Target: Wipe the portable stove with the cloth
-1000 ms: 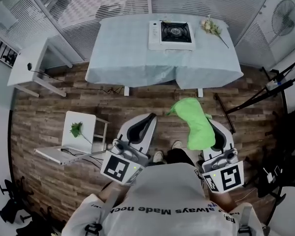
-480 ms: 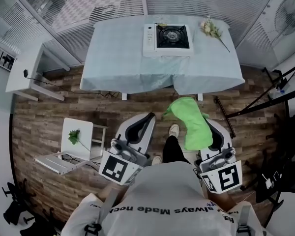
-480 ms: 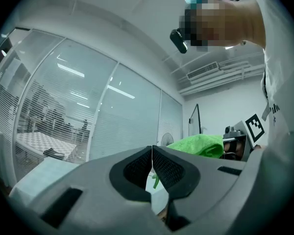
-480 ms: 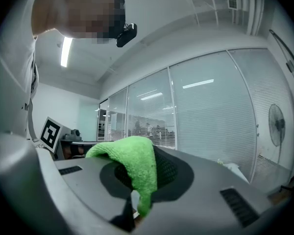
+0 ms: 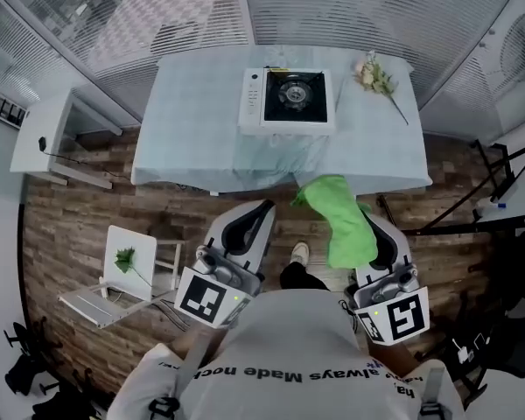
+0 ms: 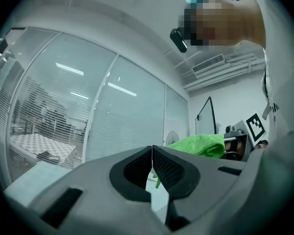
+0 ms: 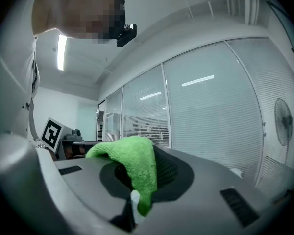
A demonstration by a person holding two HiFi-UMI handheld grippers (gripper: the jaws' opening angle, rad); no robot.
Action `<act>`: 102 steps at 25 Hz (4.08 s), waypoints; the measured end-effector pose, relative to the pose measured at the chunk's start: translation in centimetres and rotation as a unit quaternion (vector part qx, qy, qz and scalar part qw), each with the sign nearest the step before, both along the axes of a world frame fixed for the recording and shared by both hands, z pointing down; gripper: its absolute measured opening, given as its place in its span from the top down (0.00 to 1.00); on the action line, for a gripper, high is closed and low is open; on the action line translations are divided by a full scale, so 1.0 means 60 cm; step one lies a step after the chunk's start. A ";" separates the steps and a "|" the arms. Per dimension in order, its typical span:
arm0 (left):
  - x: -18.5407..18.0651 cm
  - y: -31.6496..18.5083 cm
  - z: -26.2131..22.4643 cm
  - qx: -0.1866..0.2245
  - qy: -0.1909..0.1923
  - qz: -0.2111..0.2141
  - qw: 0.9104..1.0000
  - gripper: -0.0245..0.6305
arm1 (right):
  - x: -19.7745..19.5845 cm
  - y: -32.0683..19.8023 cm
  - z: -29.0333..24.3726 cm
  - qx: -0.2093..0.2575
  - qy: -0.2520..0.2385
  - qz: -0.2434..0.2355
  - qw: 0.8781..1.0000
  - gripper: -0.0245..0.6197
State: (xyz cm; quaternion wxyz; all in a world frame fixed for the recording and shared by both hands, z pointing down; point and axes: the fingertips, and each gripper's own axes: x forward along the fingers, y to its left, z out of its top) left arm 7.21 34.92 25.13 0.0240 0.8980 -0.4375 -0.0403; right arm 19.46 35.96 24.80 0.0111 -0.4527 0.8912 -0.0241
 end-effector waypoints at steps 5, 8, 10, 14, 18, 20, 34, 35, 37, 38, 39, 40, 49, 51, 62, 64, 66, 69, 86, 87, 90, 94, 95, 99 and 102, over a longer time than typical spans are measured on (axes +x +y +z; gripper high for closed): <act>0.028 -0.072 0.006 -0.004 0.000 -0.012 1.000 0.94 | 0.032 -0.076 0.005 -0.004 0.002 -0.009 1.000 0.92; 0.033 -0.103 0.013 -0.012 0.001 -0.020 1.000 0.94 | 0.037 -0.110 0.009 -0.009 0.003 -0.017 1.000 0.92; 0.029 -0.122 0.020 -0.015 0.001 -0.024 1.000 0.94 | 0.034 -0.129 0.011 -0.009 0.003 -0.019 1.000 0.92; 0.019 -0.161 0.027 -0.015 0.000 -0.031 0.999 0.94 | 0.027 -0.168 0.016 -0.009 0.004 -0.024 1.000 0.92; 0.000 -0.209 0.032 -0.013 -0.001 -0.032 0.999 0.94 | 0.012 -0.213 0.017 -0.006 0.006 -0.022 1.000 0.92; -0.015 -0.239 0.034 -0.011 0.001 -0.031 0.999 0.94 | -0.002 -0.242 0.018 -0.004 0.007 -0.021 1.000 0.92; -0.147 -0.475 0.037 -0.018 0.009 -0.005 1.000 0.94 | -0.143 -0.481 0.005 0.001 0.026 -0.005 1.000 0.92; -0.157 -0.490 0.037 -0.020 0.011 -0.004 1.000 0.94 | -0.153 -0.495 0.005 0.001 0.027 -0.004 1.000 0.92; -0.174 -0.518 0.040 -0.023 0.015 -0.001 1.000 0.94 | -0.169 -0.522 0.005 0.001 0.030 -0.001 1.000 0.92; -0.182 -0.530 0.041 -0.024 0.014 0.001 1.000 0.94 | -0.176 -0.534 0.006 0.001 0.031 0.001 1.000 0.92; -0.189 -0.542 0.043 -0.025 0.014 0.002 1.000 0.95 | -0.182 -0.545 0.007 0.001 0.033 0.002 0.999 0.92; -0.196 -0.553 0.047 -0.026 0.014 0.004 1.000 0.94 | -0.189 -0.556 0.008 0.001 0.034 0.004 0.999 0.92; -0.228 -0.635 0.113 -0.056 -0.002 0.026 0.998 0.94 | -0.230 -0.641 0.038 0.013 0.062 0.011 0.998 0.92; -0.234 -0.654 0.148 -0.070 -0.011 0.025 0.997 0.94 | -0.240 -0.660 0.058 0.014 0.076 0.003 0.997 0.92; -0.261 -0.711 0.361 -0.159 -0.055 0.018 0.986 0.94 | -0.335 -0.773 0.236 0.002 0.227 -0.050 0.973 0.92; -0.262 -0.715 0.394 -0.171 -0.065 0.022 0.983 0.94 | -0.355 -0.791 0.268 0.002 0.257 -0.061 0.965 0.92; -0.265 -0.720 0.425 -0.183 -0.072 0.025 0.980 0.94 | -0.376 -0.810 0.302 0.005 0.285 -0.069 0.956 0.92; -0.268 -0.729 0.466 -0.199 -0.081 0.024 0.976 0.94 | -0.400 -0.834 0.362 -0.004 0.327 -0.081 0.942 0.92; -0.269 -0.729 0.592 -0.267 -0.110 0.028 0.957 0.94 | -0.427 -0.883 0.619 -0.089 0.554 -0.151 0.814 0.92; -0.268 -0.728 0.596 -0.268 -0.111 0.029 0.956 0.94 | -0.428 -0.882 0.621 -0.092 0.554 -0.155 0.813 0.92; -0.264 -0.723 0.605 -0.270 -0.118 0.031 0.955 0.94 | -0.426 -0.871 0.624 -0.104 0.547 -0.168 0.813 0.92; -0.261 -0.710 0.611 -0.276 -0.122 0.036 0.953 0.94 | -0.425 -0.842 0.625 -0.104 0.552 -0.184 0.807 0.92; -0.262 -0.707 0.612 -0.277 -0.123 0.037 0.952 0.94 | -0.426 -0.837 0.625 -0.107 0.550 -0.187 0.807 0.92; -0.264 -0.701 0.620 -0.283 -0.129 0.038 0.950 0.94 | -0.430 -0.815 0.624 -0.115 0.549 -0.200 0.804 0.92; -0.262 -0.699 0.622 -0.286 -0.130 0.038 0.949 0.94 | -0.432 -0.796 0.625 -0.119 0.548 -0.209 0.801 0.92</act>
